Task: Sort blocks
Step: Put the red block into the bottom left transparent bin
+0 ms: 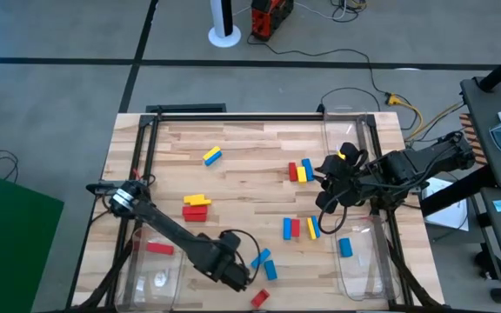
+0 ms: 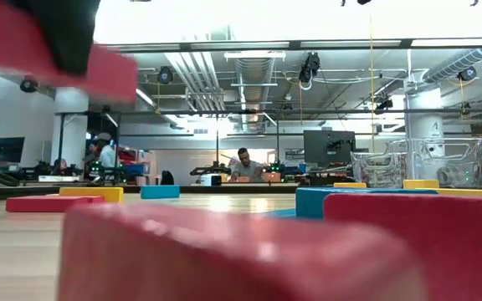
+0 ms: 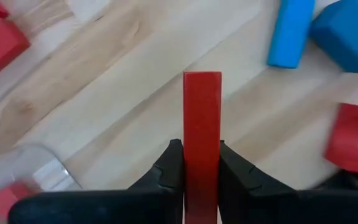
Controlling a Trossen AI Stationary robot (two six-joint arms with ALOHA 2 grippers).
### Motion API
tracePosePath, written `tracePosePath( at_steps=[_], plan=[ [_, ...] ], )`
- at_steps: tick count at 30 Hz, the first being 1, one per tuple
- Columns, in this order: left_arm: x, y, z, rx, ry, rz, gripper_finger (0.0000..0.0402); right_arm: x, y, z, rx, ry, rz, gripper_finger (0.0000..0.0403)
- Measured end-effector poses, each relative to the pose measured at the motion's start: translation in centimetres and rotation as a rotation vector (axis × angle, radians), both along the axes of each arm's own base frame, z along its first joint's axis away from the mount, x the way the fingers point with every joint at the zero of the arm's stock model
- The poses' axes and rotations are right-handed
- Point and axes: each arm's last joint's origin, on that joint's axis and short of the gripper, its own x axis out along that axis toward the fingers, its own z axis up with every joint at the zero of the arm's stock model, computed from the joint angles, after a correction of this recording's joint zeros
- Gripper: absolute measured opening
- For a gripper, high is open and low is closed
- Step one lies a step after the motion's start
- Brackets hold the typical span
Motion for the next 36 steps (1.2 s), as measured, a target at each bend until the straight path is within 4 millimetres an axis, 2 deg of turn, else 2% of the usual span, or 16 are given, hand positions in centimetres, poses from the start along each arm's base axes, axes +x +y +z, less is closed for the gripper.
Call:
tracePosePath(
  at_steps=[5, 9, 12, 16, 19, 22, 25, 28, 36],
  plan=[
    [-1.7, 0.1, 2.7, -0.026, -0.039, 0.02, 0.0039, 0.0, 0.0, 0.0, 0.0, 0.0, 0.001, 0.0101],
    [-3.7, -0.3, 5.0, -0.077, -0.055, -0.056, 0.004, 0.0, 0.0, 0.0, -0.001, 0.001, 0.001, 0.0102],
    [-6.1, -1.4, 7.1, -0.112, -0.089, -0.301, 0.004, 0.0, 0.0, 0.0, -0.002, 0.002, 0.001, 0.0098],
    [-10.8, -2.4, 9.6, -0.084, -0.087, -0.635, 0.004, 0.0, 0.0, 0.0, -0.006, 0.005, 0.007, 0.0087],
    [-14.5, -2.6, 10.9, -0.038, -0.03, -0.801, 0.004, 0.0, 0.0, 0.0, -0.006, 0.005, 0.007, 0.008],
    [-17.1, -2.9, 11.6, 0.041, -0.073, -0.89, 0.004, 0.0, 0.0, 0.0, -0.006, 0.005, 0.007, 0.0074],
    [-18.9, -2.9, 11.6, 0.07, -0.087, -0.861, 0.004, 0.0, 0.0, 0.0, -0.006, 0.005, 0.006, 0.007],
    [-20.0, -2.8, 10.6, 0.074, -0.077, -0.842, 0.004, 0.1, -0.2, 0.0, -0.006, 0.004, -0.003, 0.0068],
    [-20.9, -2.4, 6.1, 0.08, -0.088, -0.924, 0.004, 0.2, -0.9, 0.0, 0.003, -0.001, -0.042, 0.0082]
  ],
)
